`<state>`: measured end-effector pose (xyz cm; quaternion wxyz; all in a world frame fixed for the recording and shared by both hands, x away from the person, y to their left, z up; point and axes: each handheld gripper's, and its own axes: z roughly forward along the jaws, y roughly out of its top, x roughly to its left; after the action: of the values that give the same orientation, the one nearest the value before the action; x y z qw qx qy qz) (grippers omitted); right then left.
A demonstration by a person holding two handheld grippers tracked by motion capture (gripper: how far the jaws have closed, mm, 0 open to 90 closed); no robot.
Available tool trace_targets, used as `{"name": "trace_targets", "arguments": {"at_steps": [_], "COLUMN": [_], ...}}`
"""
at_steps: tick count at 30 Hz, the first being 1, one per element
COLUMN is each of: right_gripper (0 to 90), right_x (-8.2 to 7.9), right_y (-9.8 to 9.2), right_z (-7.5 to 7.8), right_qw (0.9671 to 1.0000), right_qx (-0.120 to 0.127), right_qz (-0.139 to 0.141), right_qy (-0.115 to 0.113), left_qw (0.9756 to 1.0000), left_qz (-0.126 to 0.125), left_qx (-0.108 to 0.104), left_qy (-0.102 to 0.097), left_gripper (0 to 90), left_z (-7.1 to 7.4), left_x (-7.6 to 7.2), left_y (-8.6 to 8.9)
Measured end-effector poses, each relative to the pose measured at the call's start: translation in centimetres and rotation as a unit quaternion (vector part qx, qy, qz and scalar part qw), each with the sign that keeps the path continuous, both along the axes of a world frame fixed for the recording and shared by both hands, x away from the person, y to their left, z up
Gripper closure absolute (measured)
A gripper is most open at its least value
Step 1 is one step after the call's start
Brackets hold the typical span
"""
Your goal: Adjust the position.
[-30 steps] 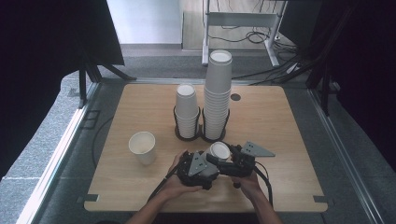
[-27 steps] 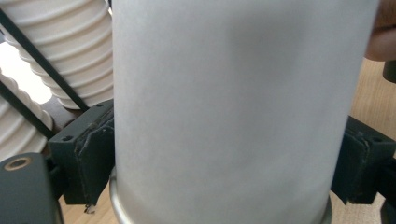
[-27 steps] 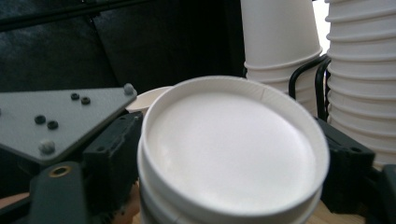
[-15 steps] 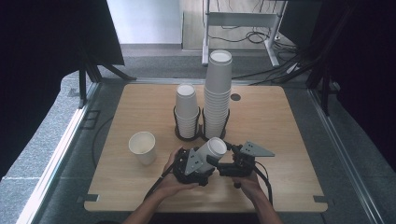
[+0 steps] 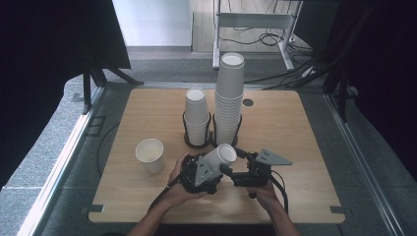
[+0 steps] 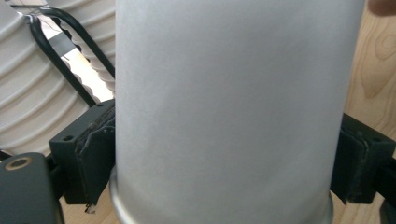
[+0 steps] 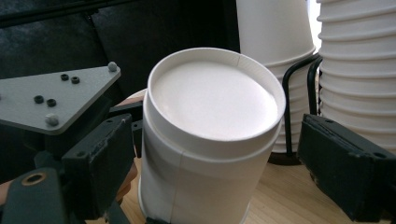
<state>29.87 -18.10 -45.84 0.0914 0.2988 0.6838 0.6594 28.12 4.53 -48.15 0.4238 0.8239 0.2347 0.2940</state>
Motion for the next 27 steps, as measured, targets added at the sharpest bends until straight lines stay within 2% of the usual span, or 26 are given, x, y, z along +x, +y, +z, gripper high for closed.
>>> {"name": "trace_targets", "arguments": {"at_steps": [6, 10, 12, 20, 23, 26, 27], "right_gripper": [10.9, 10.9, 10.9, 11.2, 11.1, 11.2, 11.1], "right_x": [-0.3, -0.1, 0.1, 0.6, 0.9, 1.4, 1.7], "right_y": [-1.0, -1.8, -2.0, -2.4, -2.6, -2.8, -2.8], "right_z": [0.9, 1.9, 2.4, 2.8, 3.3, 4.0, 4.2], "right_qw": [0.9995, 0.9966, 0.9944, 0.9908, 0.9855, 0.9781, 0.9745], "right_qx": [-0.028, -0.079, -0.102, -0.131, -0.165, -0.203, -0.218], "right_qz": [0.008, 0.019, 0.022, 0.029, 0.038, 0.047, 0.051], "right_qy": [-0.013, -0.017, -0.018, -0.015, -0.014, -0.008, -0.007], "left_qw": [0.9998, 0.9999, 0.9999, 0.9998, 0.9994, 0.9989, 0.9987], "left_qz": [0.009, 0.005, 0.004, 0.007, 0.010, 0.011, 0.010], "left_qx": [0.015, 0.009, 0.011, 0.013, 0.025, 0.036, 0.039], "left_qy": [-0.010, -0.005, -0.009, -0.011, -0.021, -0.028, -0.030], "left_gripper": [12.2, 12.2, 12.2, 12.3, 12.3, 12.3, 12.4], "left_z": [-0.1, -0.1, -0.2, -0.1, 0.2, 0.4, 0.4], "left_x": [0.0, 0.0, -0.1, 0.0, 0.0, 0.0, 0.0], "left_y": [0.3, 0.1, -0.1, -0.1, 0.0, 0.0, -0.1]}}
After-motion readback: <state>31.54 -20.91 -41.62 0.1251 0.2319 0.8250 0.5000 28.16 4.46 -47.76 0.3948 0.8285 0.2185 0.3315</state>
